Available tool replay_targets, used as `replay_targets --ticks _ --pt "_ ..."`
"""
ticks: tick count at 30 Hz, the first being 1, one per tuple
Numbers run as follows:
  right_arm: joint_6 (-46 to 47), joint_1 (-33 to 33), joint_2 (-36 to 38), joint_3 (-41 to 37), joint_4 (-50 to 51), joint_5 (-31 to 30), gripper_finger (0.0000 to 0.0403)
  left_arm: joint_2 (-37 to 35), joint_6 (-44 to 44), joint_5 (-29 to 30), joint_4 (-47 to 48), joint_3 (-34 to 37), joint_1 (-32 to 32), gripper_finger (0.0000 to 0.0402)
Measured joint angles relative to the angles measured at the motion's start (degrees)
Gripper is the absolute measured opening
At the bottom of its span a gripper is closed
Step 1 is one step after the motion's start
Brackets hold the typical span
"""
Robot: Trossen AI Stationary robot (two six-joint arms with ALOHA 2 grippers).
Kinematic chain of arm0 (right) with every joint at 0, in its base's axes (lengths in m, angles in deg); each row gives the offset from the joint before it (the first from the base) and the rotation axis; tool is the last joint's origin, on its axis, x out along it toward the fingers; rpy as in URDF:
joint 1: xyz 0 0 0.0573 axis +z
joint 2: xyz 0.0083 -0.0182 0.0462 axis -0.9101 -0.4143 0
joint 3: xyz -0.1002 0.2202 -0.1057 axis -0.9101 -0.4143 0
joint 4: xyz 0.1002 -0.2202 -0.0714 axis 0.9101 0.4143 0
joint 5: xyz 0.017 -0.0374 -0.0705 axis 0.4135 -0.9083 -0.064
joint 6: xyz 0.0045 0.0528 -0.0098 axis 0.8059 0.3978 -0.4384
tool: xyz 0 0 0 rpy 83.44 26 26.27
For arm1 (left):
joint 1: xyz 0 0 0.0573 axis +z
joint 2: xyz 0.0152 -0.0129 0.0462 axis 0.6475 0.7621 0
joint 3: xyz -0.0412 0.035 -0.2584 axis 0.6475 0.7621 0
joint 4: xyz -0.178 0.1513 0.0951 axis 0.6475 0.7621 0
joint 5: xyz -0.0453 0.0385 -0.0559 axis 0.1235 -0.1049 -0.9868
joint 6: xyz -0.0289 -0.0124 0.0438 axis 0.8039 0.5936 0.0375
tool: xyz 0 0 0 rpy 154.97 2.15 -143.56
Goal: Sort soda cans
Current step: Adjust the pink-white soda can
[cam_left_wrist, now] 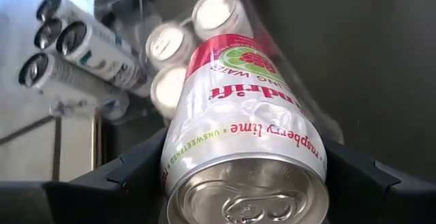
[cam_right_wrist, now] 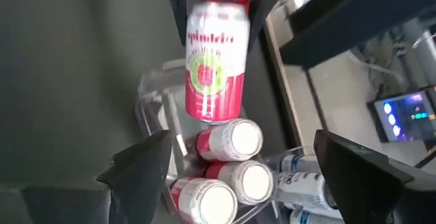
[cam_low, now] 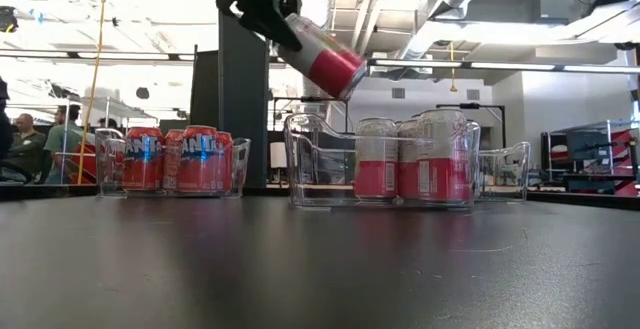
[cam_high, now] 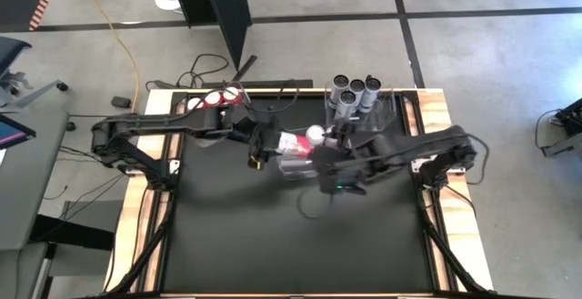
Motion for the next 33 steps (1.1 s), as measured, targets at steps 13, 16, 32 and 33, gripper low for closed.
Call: replay_targets --ticks 13,16,32,33 --pt "0.90 6.70 7.45 -0.04 1.79 -5.77 0.0370 25.28 2.50 4.86 37.39 -37.20 5.54 0.0295" --pt "0.92 7.45 7.45 -0.06 4.53 -5.79 0.0370 31.49 4.35 5.03 45.28 -45.98 6.25 0.0295" --pt "2.82 12.75 7.41 -0.09 8.19 -7.30 0.0370 44.21 8.76 5.08 52.58 -57.72 6.80 0.0295" --pt "3.35 12.84 7.41 -0.09 8.24 -7.44 0.0370 44.21 9.26 5.10 52.68 -57.67 6.82 0.0295"
